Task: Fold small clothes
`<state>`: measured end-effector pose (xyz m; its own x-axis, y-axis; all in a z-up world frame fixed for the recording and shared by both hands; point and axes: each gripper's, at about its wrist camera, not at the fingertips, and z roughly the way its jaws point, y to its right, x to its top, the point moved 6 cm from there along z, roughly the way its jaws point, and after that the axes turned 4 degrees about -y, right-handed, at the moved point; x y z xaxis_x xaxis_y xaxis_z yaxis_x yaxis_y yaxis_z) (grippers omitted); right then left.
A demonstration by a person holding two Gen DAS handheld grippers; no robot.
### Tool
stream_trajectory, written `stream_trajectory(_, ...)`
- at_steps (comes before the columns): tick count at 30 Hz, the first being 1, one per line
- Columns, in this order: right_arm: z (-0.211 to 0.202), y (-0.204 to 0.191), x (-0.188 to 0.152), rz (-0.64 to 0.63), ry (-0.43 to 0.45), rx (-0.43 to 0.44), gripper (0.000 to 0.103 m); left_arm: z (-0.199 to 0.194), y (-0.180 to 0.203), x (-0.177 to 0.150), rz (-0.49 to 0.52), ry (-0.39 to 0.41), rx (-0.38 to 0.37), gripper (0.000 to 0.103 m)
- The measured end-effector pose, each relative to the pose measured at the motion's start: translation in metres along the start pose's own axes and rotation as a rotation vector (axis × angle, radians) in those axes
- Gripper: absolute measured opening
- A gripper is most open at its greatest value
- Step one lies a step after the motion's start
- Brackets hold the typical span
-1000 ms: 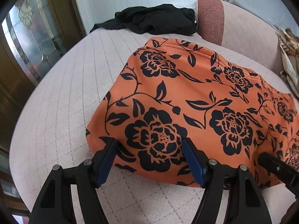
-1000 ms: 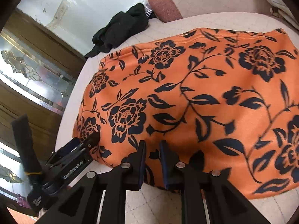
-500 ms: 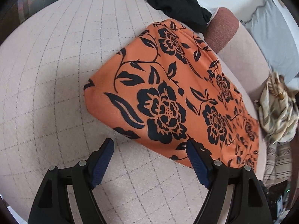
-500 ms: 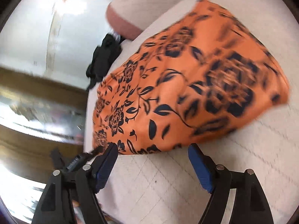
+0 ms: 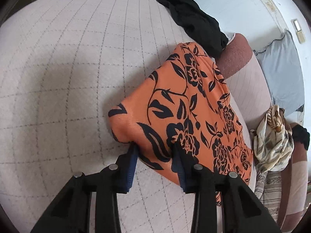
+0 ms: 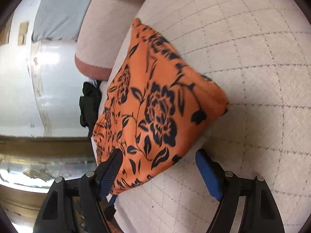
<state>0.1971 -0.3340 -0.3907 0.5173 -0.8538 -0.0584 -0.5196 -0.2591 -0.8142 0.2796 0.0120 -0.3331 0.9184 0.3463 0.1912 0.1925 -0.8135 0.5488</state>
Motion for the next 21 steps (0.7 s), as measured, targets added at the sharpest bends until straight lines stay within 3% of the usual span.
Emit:
stream_trajectory(7,-0.001,0.001,0.007,-0.016,0.019,-0.006,0.080,-0.006,0.018,-0.001,0.038,0.039,-0.092,0.037)
stream_trajectory(9,-0.001,0.001,0.008,-0.023,0.018,-0.006,0.080,-0.006,0.018,0.002,0.037,0.053,-0.088,0.043)
stream_trajectory(11,-0.003,0.003,0.008,-0.022,0.017,-0.002,0.080,-0.001,0.012,0.001,0.005,0.032,-0.070,0.058)
stream_trajectory(14,-0.002,0.002,0.008,-0.027,0.013,-0.001,0.080,-0.001,0.005,-0.020,-0.061,-0.043,-0.046,0.058)
stream_trajectory(19,0.001,-0.001,0.010,-0.038,0.013,-0.009,0.081,0.005,0.009,-0.027,-0.088,-0.072,-0.087,0.059)
stream_trajectory(21,0.004,-0.003,0.011,-0.041,0.020,-0.017,0.081,0.011,0.004,-0.023,-0.143,-0.045,-0.123,0.059)
